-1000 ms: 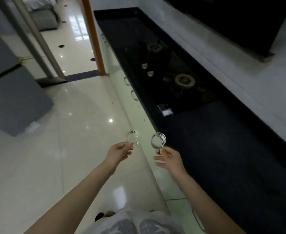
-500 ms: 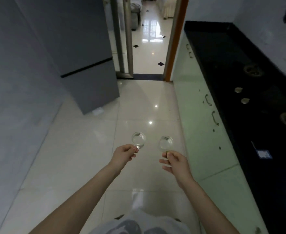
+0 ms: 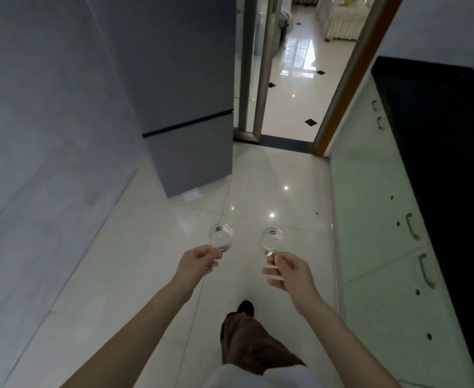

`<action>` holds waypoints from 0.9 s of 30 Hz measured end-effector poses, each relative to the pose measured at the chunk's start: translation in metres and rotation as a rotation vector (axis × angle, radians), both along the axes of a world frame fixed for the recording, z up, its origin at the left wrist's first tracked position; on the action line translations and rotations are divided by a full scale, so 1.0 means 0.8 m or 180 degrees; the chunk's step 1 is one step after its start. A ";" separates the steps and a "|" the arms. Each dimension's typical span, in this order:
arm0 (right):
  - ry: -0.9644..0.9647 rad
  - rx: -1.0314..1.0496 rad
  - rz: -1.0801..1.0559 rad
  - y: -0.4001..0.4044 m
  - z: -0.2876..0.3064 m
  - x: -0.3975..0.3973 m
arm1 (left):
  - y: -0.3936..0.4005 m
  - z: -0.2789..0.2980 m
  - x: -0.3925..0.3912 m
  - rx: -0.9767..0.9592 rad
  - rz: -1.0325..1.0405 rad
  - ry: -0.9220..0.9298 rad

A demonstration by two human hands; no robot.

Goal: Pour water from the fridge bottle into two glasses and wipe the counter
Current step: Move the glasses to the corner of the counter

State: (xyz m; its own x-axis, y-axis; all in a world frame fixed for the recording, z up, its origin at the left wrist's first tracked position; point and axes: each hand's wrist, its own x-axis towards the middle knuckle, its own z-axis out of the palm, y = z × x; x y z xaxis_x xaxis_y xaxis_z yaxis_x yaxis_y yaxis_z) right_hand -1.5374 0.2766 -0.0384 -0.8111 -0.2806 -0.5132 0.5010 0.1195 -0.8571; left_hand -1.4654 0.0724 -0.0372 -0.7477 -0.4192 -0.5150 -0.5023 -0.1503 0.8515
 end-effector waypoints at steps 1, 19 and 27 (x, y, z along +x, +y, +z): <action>0.0037 -0.0036 0.0038 -0.009 0.000 -0.022 | -0.009 0.000 -0.020 -0.0021 0.0003 0.0026; 0.0047 -0.0059 -0.0153 -0.138 0.004 -0.371 | -0.144 0.018 -0.382 0.0025 -0.0144 0.0059; 0.0117 -0.0037 -0.0755 -0.207 -0.001 -0.526 | -0.223 0.016 -0.584 0.0043 -0.0839 0.0218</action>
